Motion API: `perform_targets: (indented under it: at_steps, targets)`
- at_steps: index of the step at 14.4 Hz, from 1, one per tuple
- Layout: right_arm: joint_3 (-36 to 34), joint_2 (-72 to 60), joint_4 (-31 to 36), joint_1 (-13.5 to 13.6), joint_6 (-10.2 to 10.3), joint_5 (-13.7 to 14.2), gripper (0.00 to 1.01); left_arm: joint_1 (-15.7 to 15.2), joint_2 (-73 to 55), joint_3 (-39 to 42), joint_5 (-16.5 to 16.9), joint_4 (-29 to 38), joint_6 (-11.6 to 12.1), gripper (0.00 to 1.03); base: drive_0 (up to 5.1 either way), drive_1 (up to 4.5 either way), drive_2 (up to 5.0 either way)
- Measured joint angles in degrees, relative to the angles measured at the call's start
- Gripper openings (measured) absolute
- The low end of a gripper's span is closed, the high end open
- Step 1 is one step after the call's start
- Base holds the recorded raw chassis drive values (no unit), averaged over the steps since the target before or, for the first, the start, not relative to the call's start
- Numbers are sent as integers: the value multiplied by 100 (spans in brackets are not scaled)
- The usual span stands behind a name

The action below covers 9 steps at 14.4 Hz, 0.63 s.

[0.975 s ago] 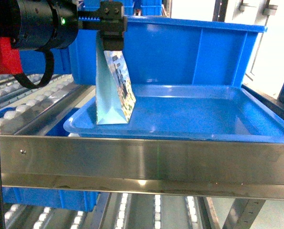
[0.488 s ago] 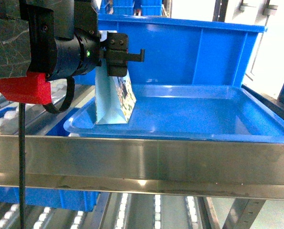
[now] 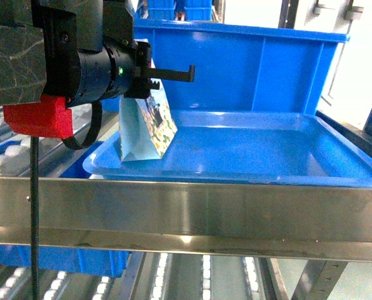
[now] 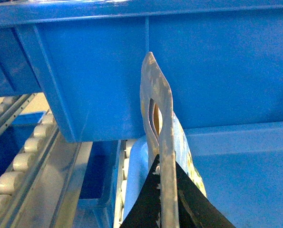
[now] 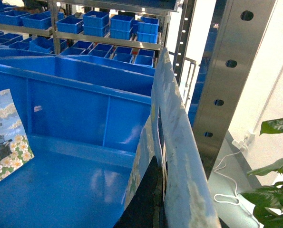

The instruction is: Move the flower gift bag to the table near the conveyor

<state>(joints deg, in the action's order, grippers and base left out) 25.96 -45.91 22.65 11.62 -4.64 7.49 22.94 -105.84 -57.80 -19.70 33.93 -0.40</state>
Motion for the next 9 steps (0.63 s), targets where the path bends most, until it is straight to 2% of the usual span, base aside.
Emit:
perform_targets:
  at_steps: [3, 5, 7, 9]
  targets:
    - [0, 0, 2, 0, 0, 0, 2, -11, 13, 2, 26, 151, 116, 2, 0, 0, 0]
    - [0, 0, 2, 0, 0, 0, 2, -44, 199, 11, 192, 188, 251, 2, 0, 0, 0]
    - [0, 0, 0, 0, 0, 0, 2, -111, 614, 133, 352, 205, 319, 2, 0, 0, 0]
    - [0, 0, 2, 0, 0, 0, 2, -284, 1554, 501, 439, 297, 358, 2, 0, 0, 0]
